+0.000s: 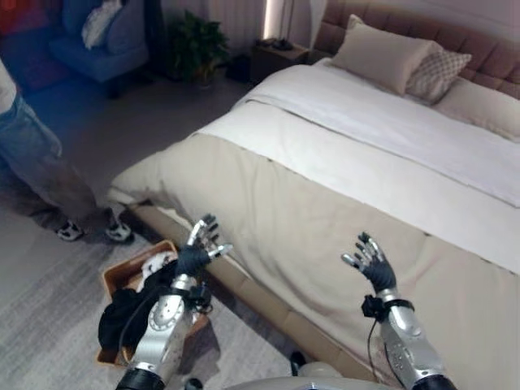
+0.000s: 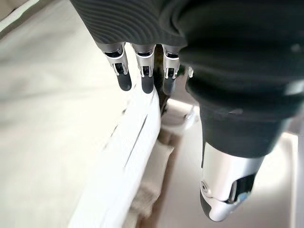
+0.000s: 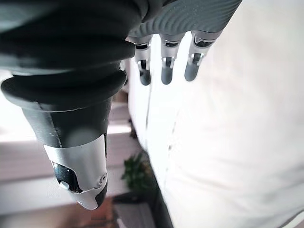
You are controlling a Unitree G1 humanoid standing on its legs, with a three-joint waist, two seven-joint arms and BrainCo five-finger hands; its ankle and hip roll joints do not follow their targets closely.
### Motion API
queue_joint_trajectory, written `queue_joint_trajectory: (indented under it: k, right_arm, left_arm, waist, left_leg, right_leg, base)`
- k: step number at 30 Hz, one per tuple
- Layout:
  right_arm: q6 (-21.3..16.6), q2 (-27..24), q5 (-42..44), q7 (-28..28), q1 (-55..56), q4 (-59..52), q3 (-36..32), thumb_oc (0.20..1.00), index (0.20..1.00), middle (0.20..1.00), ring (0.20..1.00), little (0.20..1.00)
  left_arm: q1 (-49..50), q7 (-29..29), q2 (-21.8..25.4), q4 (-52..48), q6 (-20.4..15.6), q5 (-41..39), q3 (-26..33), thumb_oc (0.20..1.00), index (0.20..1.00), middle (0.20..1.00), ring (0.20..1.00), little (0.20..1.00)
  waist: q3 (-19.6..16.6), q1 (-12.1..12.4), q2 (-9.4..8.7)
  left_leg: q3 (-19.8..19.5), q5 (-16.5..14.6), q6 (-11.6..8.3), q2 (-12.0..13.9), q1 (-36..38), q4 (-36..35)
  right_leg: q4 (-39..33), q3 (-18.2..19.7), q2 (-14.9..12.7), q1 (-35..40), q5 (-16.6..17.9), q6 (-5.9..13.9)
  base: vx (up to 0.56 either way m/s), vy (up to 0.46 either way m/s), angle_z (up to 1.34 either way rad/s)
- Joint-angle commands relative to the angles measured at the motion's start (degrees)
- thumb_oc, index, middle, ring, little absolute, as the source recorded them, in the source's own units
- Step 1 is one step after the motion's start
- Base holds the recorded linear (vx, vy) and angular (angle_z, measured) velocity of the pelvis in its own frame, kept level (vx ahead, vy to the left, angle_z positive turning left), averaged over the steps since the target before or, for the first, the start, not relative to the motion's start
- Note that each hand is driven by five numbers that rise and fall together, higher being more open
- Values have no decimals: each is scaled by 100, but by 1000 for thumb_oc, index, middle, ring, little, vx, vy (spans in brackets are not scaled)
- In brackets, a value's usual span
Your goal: Pick up clothes into the bucket
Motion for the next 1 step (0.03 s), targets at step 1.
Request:
queue_joint_trajectory:
  k: [1]
  right_arm:
    - [-219, 67, 144, 48, -130, -459, -131, 1000, 1000, 1000, 1000, 1000]
  left_arm:
    - [4, -150, 211, -293, -179, 392, 166, 1000, 1000, 1000, 1000, 1000]
  waist:
    - [108, 11, -133]
  left_leg:
    - [-193, -575, 184, -42, 134, 399]
  right_leg:
    - [-98, -495, -219, -410, 748, 249]
  base:
    - [13, -52, -5]
